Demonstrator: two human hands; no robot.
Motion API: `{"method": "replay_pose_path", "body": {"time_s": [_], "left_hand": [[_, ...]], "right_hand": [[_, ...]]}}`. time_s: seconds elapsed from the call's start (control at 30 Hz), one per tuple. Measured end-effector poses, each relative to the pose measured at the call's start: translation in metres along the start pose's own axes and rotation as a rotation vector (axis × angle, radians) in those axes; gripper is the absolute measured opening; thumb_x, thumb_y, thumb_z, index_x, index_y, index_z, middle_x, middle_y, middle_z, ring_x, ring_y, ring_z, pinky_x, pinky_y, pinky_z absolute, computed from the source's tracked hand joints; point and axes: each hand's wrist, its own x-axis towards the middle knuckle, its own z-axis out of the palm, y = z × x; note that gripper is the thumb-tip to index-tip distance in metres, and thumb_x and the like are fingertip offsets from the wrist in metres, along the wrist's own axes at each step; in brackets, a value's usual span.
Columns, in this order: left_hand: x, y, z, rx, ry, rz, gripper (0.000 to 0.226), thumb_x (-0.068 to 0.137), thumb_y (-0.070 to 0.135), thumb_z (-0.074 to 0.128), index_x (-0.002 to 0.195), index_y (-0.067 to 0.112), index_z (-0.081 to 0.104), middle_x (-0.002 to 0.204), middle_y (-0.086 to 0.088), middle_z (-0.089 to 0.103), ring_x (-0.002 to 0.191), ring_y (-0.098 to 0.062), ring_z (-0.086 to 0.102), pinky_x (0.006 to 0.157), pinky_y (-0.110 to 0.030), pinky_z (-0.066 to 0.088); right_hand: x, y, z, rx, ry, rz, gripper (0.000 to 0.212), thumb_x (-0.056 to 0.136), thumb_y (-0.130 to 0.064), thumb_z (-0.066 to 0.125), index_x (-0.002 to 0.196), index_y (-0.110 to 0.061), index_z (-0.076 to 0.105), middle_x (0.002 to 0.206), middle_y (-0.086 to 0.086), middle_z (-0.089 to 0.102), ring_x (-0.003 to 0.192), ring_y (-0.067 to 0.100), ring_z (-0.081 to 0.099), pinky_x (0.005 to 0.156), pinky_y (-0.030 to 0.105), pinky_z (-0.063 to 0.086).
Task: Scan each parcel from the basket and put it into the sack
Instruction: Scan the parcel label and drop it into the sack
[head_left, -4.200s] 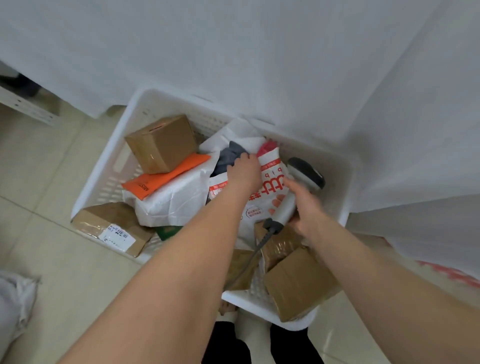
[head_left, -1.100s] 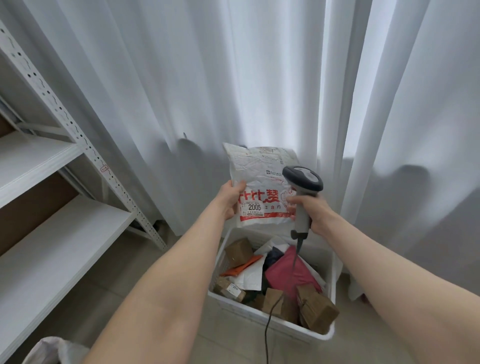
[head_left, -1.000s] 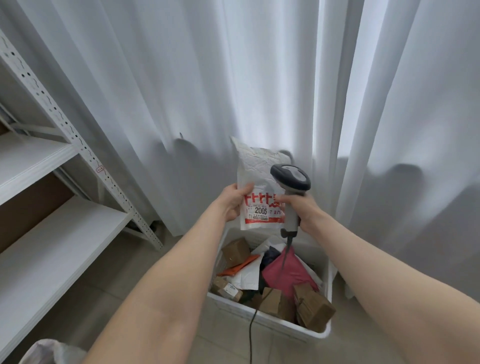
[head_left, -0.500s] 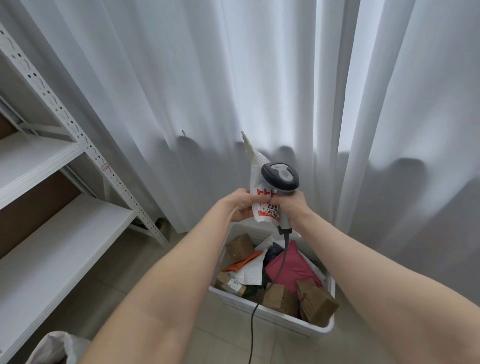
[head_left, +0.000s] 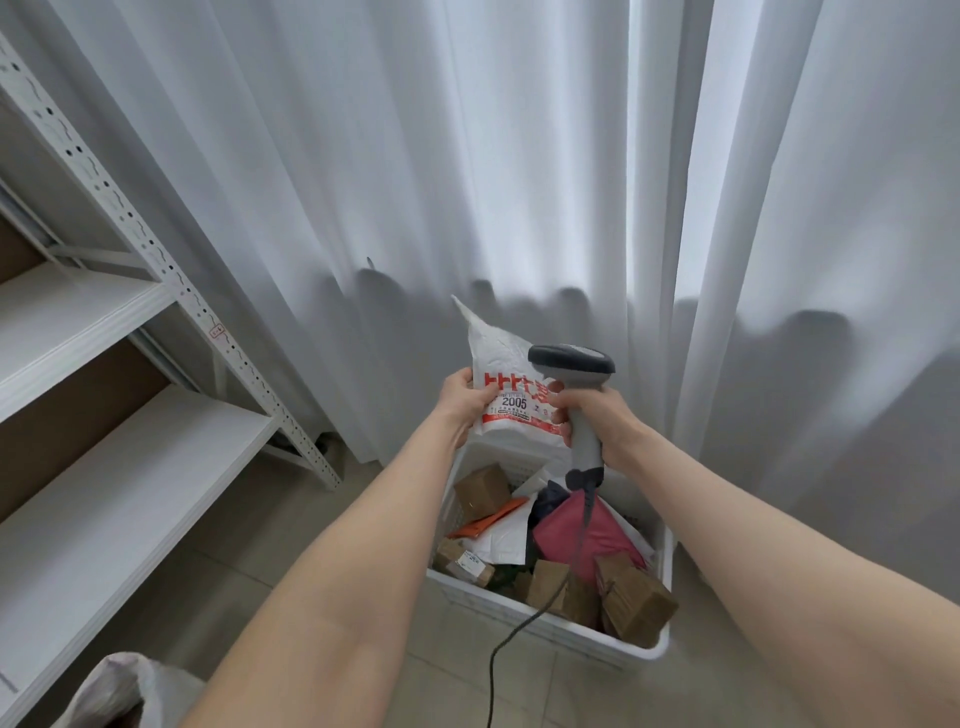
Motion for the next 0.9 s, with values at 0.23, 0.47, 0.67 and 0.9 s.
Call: {"method": "replay_pose_path", "body": {"time_s": [0.23, 0.47, 0.67, 0.9], "left_hand": [[0.000, -0.007, -0.002, 0.029, 0.038, -0.013, 0.043, 0.095, 0.015, 0.056, 0.137, 0.012, 0.045, 0.126, -0.010, 0.061, 0.103, -0.027, 0.065, 0.084, -0.040, 0.055], [0.001, -0.017, -0.001, 0.054, 0.083, 0.036, 0.039, 0.097, 0.015, 0.053, 0.135, 0.011, 0.045, 0.127, -0.011, 0.060, 0.105, -0.026, 0.064, 0.085, -0.038, 0.055], [0.005, -0.019, 0.000, 0.071, 0.096, 0.055, 0.038, 0.098, 0.015, 0.051, 0.135, 0.010, 0.046, 0.127, -0.012, 0.059, 0.109, -0.028, 0.063, 0.089, -0.040, 0.054], [0.016, -0.023, -0.004, 0.081, 0.093, 0.071, 0.040, 0.097, 0.016, 0.053, 0.136, 0.013, 0.046, 0.126, -0.009, 0.060, 0.105, -0.025, 0.065, 0.086, -0.039, 0.056]], "right_hand": [[-0.014, 0.001, -0.002, -0.080, -0.073, 0.075, 0.017, 0.088, -0.007, 0.060, 0.104, -0.005, 0.058, 0.059, 0.007, 0.055, 0.047, 0.014, 0.047, 0.046, 0.024, 0.042], [-0.022, 0.001, 0.001, -0.135, -0.095, 0.172, 0.011, 0.089, -0.008, 0.056, 0.099, -0.005, 0.055, 0.057, 0.006, 0.053, 0.046, 0.013, 0.046, 0.045, 0.022, 0.042], [-0.025, 0.002, -0.001, -0.141, -0.085, 0.207, 0.008, 0.089, -0.007, 0.053, 0.097, -0.006, 0.052, 0.057, 0.004, 0.050, 0.044, 0.011, 0.044, 0.042, 0.018, 0.041], [-0.027, -0.007, 0.006, -0.157, -0.078, 0.229, 0.007, 0.088, -0.009, 0.053, 0.082, -0.009, 0.050, 0.055, 0.002, 0.050, 0.041, 0.010, 0.044, 0.044, 0.018, 0.041]]}}
